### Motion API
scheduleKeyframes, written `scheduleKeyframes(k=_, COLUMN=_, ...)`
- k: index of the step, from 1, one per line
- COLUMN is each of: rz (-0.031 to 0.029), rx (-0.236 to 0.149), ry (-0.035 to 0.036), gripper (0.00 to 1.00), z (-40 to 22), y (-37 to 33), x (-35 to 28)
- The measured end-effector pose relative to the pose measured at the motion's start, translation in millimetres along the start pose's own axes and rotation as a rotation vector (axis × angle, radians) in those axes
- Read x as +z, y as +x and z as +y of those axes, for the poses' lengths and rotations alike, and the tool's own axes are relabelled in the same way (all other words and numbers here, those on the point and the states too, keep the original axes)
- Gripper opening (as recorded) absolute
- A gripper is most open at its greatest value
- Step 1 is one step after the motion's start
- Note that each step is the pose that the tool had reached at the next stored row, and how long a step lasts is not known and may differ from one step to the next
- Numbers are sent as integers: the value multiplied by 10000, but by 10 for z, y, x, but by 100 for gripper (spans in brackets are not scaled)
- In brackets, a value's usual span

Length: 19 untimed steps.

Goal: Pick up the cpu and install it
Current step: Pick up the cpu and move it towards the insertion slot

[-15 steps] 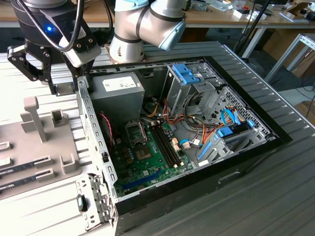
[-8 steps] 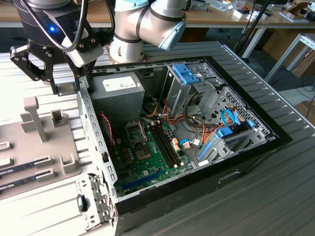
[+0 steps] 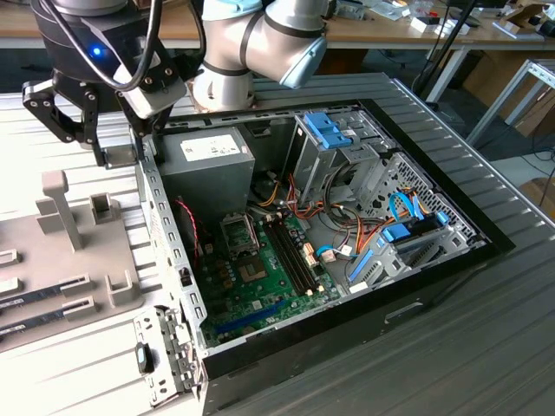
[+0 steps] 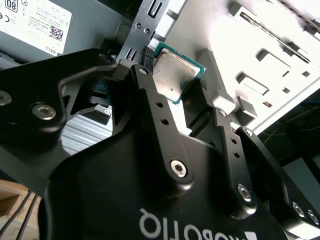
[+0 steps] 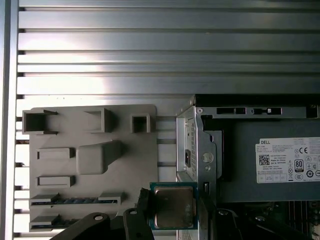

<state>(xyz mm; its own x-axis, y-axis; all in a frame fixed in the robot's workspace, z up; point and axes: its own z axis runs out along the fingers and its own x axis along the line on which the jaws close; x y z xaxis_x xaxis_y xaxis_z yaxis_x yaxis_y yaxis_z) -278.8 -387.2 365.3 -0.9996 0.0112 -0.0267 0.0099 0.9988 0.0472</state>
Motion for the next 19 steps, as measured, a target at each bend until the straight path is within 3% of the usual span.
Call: scheduleKeyframes(k=19, rz=0, rx=0, ry=0, gripper=47, z=0, y=-76, x=10)
